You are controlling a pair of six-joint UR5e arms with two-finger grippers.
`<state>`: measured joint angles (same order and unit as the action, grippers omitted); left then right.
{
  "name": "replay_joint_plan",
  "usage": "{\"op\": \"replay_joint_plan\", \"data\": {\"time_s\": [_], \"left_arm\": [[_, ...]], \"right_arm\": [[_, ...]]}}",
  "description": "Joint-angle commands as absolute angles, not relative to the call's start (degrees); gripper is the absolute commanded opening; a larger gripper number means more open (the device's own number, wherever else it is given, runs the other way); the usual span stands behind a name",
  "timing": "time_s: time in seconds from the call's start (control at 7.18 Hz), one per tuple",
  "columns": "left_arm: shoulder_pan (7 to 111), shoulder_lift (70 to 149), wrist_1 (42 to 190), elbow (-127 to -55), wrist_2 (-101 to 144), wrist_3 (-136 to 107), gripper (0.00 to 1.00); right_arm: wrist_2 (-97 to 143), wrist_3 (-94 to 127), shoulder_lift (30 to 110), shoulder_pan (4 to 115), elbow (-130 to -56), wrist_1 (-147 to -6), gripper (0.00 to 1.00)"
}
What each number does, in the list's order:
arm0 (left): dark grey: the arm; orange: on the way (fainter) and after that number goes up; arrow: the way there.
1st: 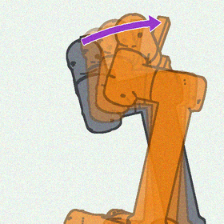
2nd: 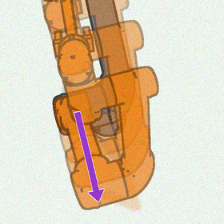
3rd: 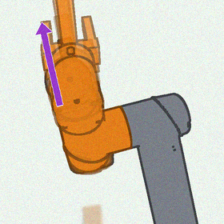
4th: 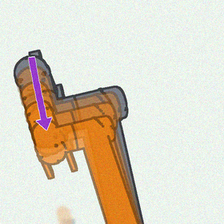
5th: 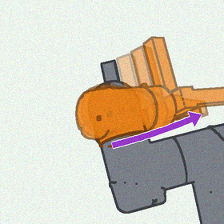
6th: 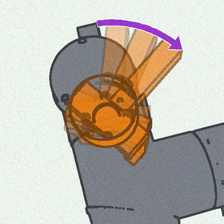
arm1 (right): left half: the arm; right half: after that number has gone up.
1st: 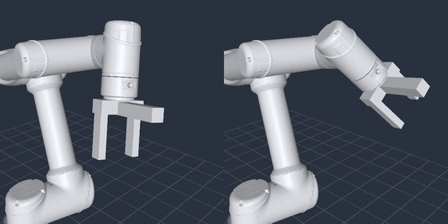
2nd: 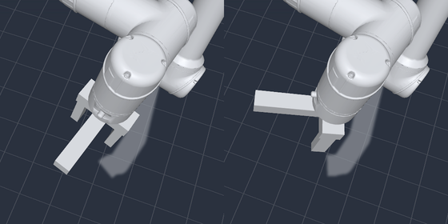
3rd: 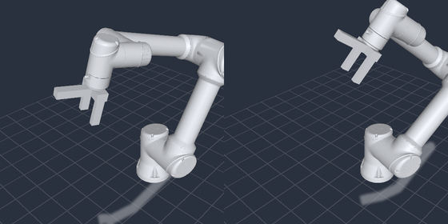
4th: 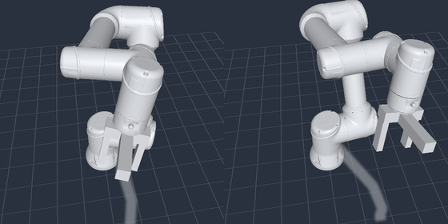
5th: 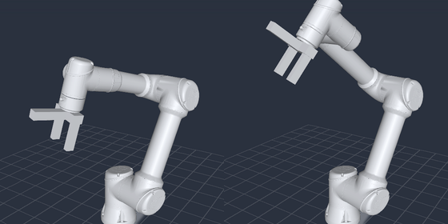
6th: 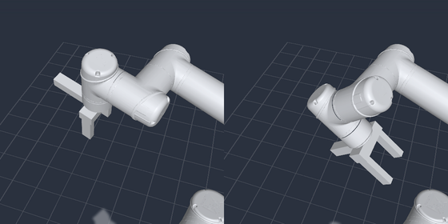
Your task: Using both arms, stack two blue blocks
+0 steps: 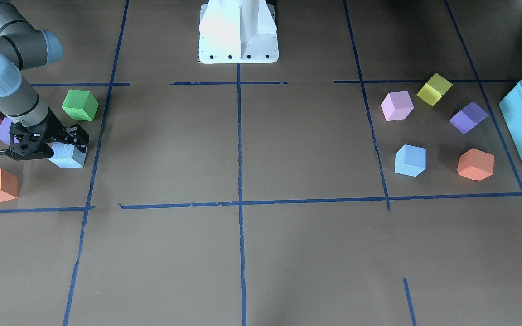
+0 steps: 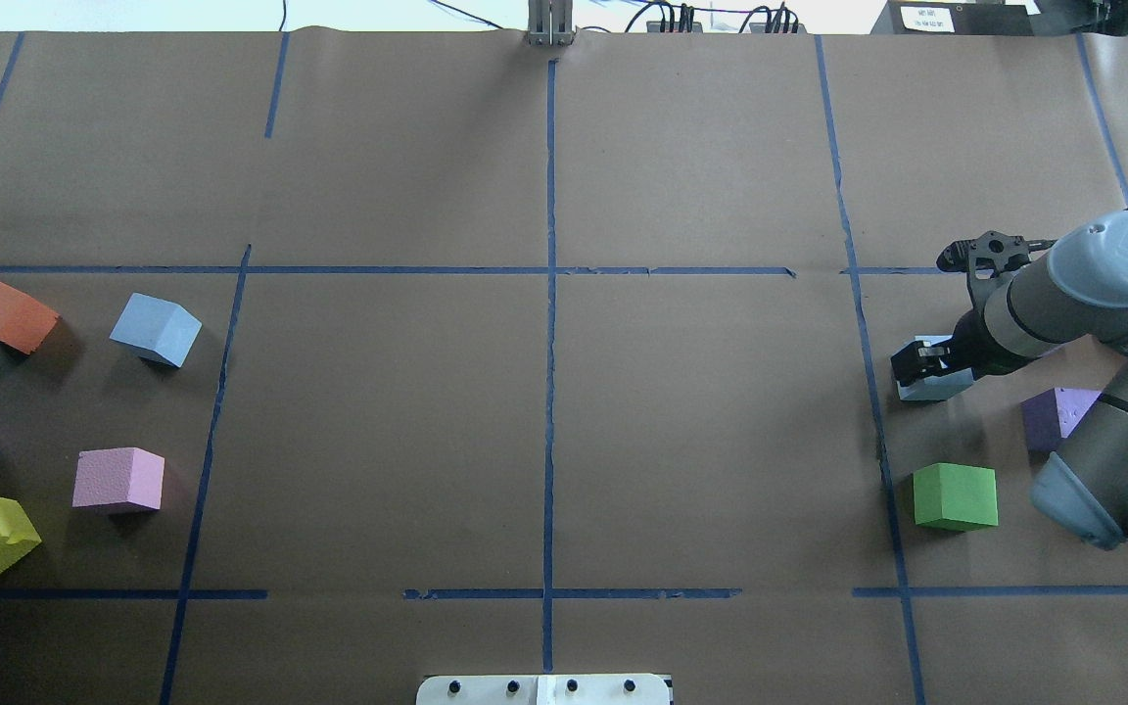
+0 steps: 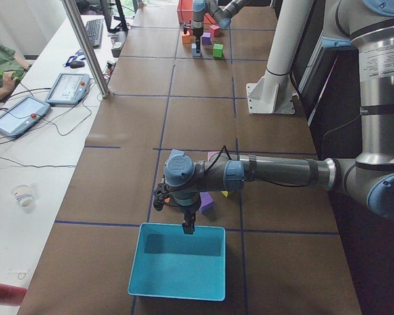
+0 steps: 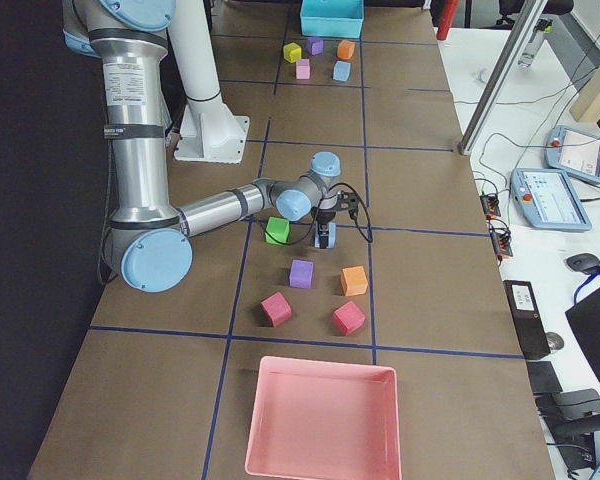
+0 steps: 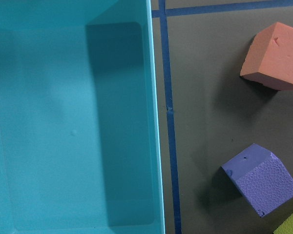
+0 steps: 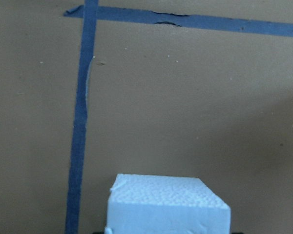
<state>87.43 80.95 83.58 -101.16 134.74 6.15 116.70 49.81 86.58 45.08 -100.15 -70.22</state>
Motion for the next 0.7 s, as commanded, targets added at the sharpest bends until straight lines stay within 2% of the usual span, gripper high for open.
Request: {"op": "replay_joint_plan", "data": {"time_s": [0.0,0.28,0.56], "left_arm": [[87.45,80.95,83.67,-101.16,134.74,6.15,1.0],[87.45,80.95,83.76,-101.16,134.74,6.15,1.0],[87.45,80.95,83.76,-101.25,134.74,6.15,1.0]], "right_arm": [[116.81,49.83,84.92,44.91,-100.02,-70.22,0.32],[117.25,51.66,80.27,44.91,-100.11,-71.19,0.27],[116.64,61.73,63.99,40.46,-95.4,-81.41,0.28]]}}
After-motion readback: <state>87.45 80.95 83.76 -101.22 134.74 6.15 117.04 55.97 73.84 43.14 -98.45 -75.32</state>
